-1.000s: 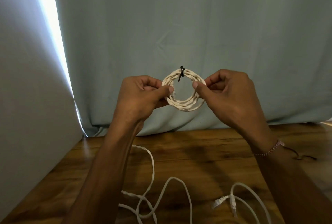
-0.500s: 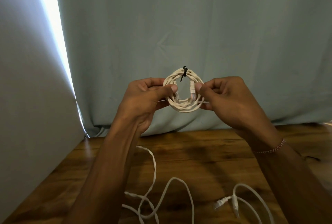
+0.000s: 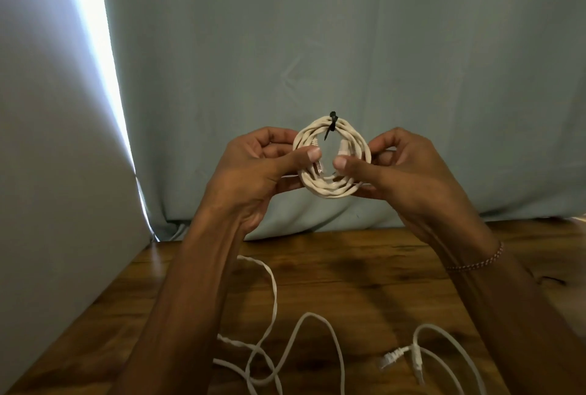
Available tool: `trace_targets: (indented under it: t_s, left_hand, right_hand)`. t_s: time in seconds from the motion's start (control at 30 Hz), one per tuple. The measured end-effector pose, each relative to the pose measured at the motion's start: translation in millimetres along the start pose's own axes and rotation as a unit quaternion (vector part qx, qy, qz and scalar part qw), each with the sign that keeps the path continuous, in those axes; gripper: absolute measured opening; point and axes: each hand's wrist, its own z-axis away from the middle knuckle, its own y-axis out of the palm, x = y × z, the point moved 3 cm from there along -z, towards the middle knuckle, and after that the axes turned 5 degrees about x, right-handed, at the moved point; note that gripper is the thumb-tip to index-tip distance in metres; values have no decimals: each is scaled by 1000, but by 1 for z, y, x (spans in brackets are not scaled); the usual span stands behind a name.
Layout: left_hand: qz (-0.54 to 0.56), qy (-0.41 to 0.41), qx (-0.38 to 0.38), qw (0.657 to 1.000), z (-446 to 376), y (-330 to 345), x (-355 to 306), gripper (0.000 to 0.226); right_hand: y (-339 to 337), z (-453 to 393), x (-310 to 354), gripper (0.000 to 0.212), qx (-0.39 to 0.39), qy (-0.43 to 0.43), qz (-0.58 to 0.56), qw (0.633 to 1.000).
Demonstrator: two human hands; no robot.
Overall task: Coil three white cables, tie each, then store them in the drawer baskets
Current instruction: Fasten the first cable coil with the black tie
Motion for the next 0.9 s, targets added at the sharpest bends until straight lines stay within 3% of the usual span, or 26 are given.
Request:
trace_targets:
  t_s: [0.1,0.23,0.33,0.5,0.67,0.8,0.9]
  left_hand:
    - [-14,-5,22,1000,1,-1,0,45]
    - [-43,1,43,998,3,7,-2,42]
    - [-63,23,24,997,4,7,-4,44]
    - [-71,28,30,997,4,3,-3,51]
    - [-96,49,42,993,4,-1,-6,52]
    - [-130,79,41,988,3,-5,-6,52]
    - [-138,88,40,986,2,-9,-6,52]
  right_hand:
    - [4,-2,-3,53,-4,19,-5,1000]
    - [5,-2,-5,31,-19,-19,86,996]
    - [3,-2,-5,18,27,-13,60,998]
    - [-1,3,3,18,84,-11,72,994]
    - [-1,5,8,27,84,-62,197,975]
    - [0,9,9,26,172,5,156,973]
    - [-2,9,10,26,181,-11,137,974]
